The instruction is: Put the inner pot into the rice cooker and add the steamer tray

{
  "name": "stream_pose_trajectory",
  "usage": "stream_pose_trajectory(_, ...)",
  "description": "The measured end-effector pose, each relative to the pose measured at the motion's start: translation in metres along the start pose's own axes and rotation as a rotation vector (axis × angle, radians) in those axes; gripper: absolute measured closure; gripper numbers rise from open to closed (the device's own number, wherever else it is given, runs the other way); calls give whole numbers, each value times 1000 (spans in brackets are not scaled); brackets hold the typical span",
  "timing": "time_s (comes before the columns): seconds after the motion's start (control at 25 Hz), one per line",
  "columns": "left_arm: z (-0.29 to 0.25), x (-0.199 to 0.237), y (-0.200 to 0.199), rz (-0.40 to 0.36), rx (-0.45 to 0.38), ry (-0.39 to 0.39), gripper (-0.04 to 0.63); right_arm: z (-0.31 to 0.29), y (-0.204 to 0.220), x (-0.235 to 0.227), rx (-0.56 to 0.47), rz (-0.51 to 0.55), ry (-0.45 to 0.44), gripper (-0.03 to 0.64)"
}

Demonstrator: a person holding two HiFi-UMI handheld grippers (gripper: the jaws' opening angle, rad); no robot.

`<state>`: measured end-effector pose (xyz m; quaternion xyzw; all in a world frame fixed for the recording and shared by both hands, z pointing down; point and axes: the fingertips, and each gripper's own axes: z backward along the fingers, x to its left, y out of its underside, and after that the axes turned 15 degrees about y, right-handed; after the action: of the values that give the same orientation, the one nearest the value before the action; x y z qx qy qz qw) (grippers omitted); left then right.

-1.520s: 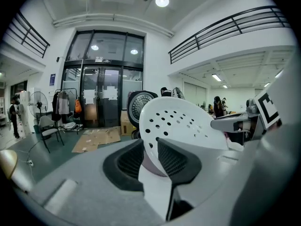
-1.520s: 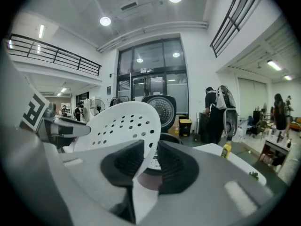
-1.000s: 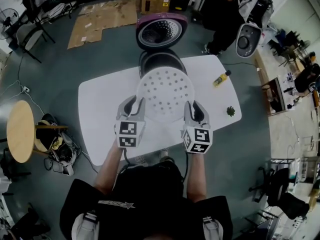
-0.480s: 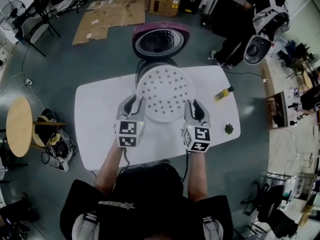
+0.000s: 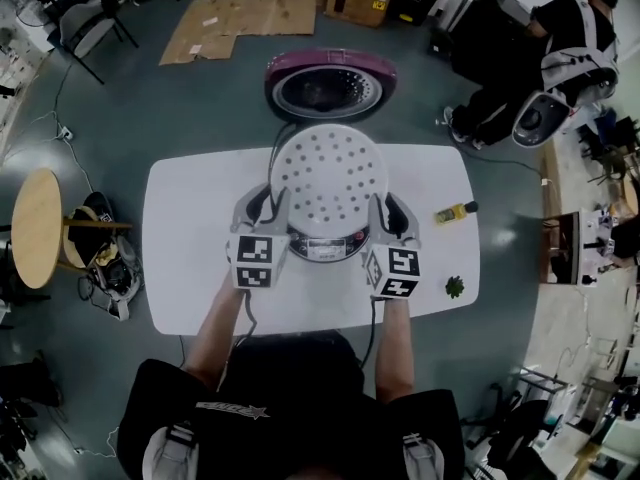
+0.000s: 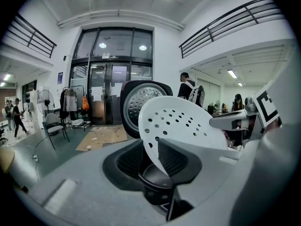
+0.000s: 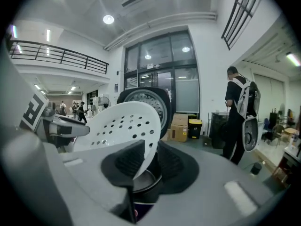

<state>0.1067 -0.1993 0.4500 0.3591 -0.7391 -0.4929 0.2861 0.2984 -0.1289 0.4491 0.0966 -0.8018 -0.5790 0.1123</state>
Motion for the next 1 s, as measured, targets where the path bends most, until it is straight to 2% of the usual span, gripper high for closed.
stream_pose_trajectory(0.64, -44, 24, 44, 42, 136, -63, 483, -59, 43, 5, 137, 34, -87, 526)
stream_pose_trajectory(0.84, -50, 26, 62, 49, 214, -61, 477, -67, 62, 7, 199, 46, -106, 522)
stream_pose_trajectory(1.0, -54, 26, 67, 54, 238, -57, 477, -72, 71, 7, 231, 49, -111, 520)
